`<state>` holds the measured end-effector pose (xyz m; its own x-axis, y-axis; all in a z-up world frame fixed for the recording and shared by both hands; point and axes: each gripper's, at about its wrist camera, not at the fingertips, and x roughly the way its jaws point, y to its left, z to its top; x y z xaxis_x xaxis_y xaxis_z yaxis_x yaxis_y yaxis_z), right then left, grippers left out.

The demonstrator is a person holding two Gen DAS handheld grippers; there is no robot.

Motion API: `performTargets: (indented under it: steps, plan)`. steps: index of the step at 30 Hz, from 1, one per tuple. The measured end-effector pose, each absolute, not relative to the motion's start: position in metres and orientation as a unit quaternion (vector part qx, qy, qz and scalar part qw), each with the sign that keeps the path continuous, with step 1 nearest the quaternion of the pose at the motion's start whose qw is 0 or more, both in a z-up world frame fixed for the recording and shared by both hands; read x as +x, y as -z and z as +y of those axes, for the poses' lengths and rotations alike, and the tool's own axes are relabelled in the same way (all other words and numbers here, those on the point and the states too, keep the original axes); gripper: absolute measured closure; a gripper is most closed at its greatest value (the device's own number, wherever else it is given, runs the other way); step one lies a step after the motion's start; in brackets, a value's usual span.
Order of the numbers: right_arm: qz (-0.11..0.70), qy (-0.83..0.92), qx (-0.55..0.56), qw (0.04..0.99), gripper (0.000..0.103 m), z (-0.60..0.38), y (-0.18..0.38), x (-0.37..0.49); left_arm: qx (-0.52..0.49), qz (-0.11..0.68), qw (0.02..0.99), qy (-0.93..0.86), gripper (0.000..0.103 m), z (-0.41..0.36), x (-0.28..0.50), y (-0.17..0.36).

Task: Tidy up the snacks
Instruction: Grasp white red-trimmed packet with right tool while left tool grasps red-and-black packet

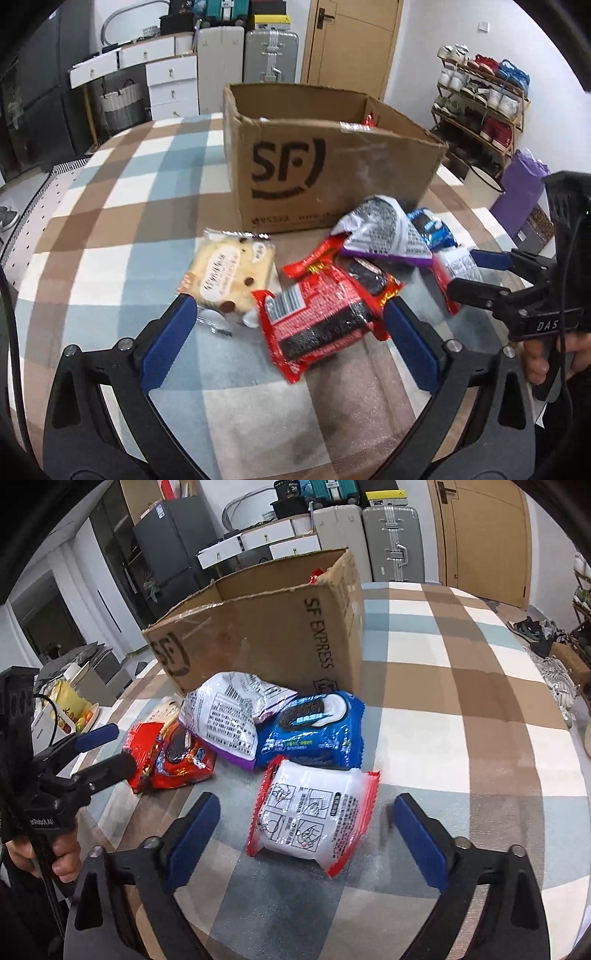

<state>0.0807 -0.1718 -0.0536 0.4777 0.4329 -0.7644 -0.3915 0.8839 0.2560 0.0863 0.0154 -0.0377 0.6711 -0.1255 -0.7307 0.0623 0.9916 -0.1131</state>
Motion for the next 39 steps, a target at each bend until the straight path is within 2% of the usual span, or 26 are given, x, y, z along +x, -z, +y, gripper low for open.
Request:
performTargets:
  steps: [5,12,14,17,19,23,24,31,39]
  plan:
    - [0.447,-0.241,0.013,0.861,0.018,-0.168,0.053,0.078,-0.057,0.417,0.905,0.067,0.003,0.013,0.090,0.048]
    - [0.445,-0.240,0.003,0.863,0.025,-0.166,0.053,0.077,-0.078,0.428,0.898,0.065,0.015,0.017,0.094,0.058]
    - [0.445,-0.240,0.002,0.863,0.029,-0.166,0.052,0.077,-0.081,0.425,0.899,0.066,0.019,0.018,0.095,0.058]
    - [0.444,-0.240,-0.002,0.863,0.034,-0.167,0.052,0.076,-0.083,0.423,0.899,0.074,0.035,0.019,0.094,0.057]
    - [0.444,-0.241,-0.005,0.863,0.037,-0.166,0.052,0.076,-0.087,0.421,0.899,0.087,0.050,0.019,0.093,0.055]
    - [0.442,-0.244,-0.011,0.863,0.042,-0.165,0.052,0.075,-0.082,0.416,0.901,0.091,0.054,0.016,0.090,0.052]
    - [0.441,-0.244,-0.012,0.864,0.043,-0.165,0.051,0.074,-0.082,0.415,0.902,0.093,0.059,0.016,0.089,0.051]
    - [0.435,-0.250,-0.016,0.865,0.052,-0.165,0.050,0.073,-0.083,0.405,0.905,0.103,0.063,0.015,0.085,0.046]
    - [0.414,-0.257,-0.003,0.873,0.053,-0.174,0.035,0.070,-0.079,0.381,0.915,0.106,0.063,0.013,0.076,0.030]
